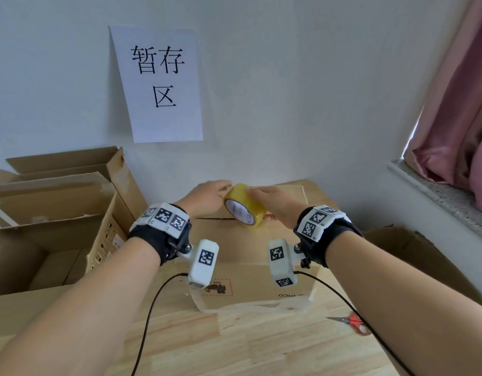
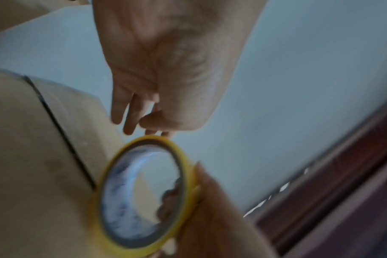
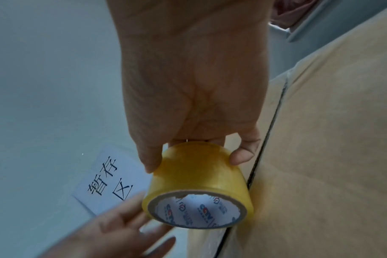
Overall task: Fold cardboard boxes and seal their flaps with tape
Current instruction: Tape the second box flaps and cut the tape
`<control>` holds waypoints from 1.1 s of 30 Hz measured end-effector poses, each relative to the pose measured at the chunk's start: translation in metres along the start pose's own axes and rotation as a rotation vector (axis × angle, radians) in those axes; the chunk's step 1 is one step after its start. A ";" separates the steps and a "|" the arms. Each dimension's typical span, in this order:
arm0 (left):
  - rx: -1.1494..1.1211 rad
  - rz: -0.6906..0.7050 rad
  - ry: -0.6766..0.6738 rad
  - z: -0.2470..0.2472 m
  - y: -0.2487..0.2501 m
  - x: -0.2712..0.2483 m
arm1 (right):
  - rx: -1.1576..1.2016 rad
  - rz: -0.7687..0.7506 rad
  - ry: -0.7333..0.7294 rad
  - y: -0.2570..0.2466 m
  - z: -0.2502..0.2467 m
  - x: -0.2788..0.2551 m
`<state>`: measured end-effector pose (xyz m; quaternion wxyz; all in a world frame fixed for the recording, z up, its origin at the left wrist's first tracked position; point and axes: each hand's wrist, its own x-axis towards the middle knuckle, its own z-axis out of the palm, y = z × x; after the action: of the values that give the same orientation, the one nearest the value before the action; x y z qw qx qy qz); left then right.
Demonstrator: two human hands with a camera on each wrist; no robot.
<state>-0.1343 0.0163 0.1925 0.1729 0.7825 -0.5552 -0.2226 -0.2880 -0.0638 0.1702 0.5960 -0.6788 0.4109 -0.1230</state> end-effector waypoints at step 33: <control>-0.440 -0.244 -0.150 -0.007 0.028 0.000 | -0.338 -0.091 0.122 -0.006 0.007 0.004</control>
<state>-0.1526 0.0070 0.2125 0.2691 0.7685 -0.4062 -0.4147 -0.2788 -0.0616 0.1723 0.4411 -0.7786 0.4299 -0.1198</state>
